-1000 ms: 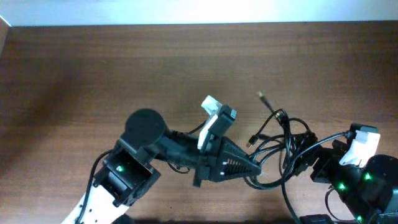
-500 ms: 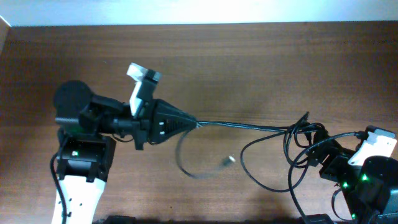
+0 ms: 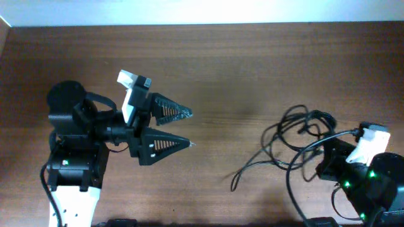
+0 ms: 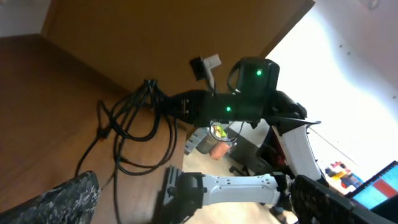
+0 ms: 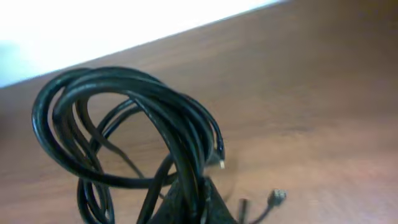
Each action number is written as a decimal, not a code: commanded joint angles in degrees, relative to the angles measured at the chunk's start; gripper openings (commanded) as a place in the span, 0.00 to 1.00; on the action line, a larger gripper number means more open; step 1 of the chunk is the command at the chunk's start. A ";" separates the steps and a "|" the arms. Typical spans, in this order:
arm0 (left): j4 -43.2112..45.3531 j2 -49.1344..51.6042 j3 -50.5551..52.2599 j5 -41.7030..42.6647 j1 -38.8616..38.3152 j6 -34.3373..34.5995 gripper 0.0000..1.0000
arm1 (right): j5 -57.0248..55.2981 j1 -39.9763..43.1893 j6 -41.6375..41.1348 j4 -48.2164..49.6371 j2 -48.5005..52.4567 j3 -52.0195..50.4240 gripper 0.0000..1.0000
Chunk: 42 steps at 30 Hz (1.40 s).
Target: Untangle cables
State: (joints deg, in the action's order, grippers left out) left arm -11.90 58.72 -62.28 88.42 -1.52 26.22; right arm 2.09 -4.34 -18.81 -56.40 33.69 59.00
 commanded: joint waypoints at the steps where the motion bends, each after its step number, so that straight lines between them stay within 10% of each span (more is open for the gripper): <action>1: -5.16 -0.17 -0.39 -8.83 -4.48 -1.95 0.99 | 14.34 0.24 2.49 4.02 -0.17 0.15 0.04; 10: -14.73 2.23 -0.39 -37.62 -29.07 1.57 0.99 | 29.73 0.24 2.47 11.74 -0.17 0.15 0.04; 15: -10.69 8.63 -0.39 -38.77 -33.64 6.08 0.99 | 34.93 0.24 2.51 12.55 -0.17 0.15 0.04; 16: -9.68 9.14 -0.39 -38.75 -33.64 6.34 0.88 | 36.06 0.24 2.51 12.52 -0.17 0.15 0.04; 19: -8.31 9.86 -0.39 -38.75 -33.64 7.48 0.00 | 36.28 0.24 2.51 12.52 -0.17 0.15 0.04; 22: -8.31 9.84 -0.39 -38.73 -33.64 7.58 0.00 | 33.90 0.24 2.51 11.72 -0.17 0.15 0.05; 25: -8.57 9.84 -0.39 -38.73 -33.64 3.63 0.00 | 24.98 0.24 2.49 4.85 -0.17 0.15 0.74; 27: -9.38 9.84 -0.39 -41.33 -33.59 -1.09 0.00 | 25.81 0.24 2.47 2.86 -0.17 0.15 0.82; 31: -16.11 9.84 -0.39 -53.33 -33.59 -4.07 0.00 | 34.80 0.24 2.47 2.84 -0.17 0.15 0.83; 40: -11.15 9.84 -0.39 -51.78 -42.36 -19.10 0.00 | 33.16 0.24 2.43 6.32 -0.17 0.15 0.82; 42: -11.10 9.84 -0.39 -51.74 -42.38 -21.14 0.00 | 33.29 0.24 1.84 6.27 -0.17 0.15 0.63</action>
State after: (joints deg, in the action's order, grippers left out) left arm -23.75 68.84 -62.41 35.75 -43.62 10.00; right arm 36.01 -4.32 -16.64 -50.30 33.69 59.02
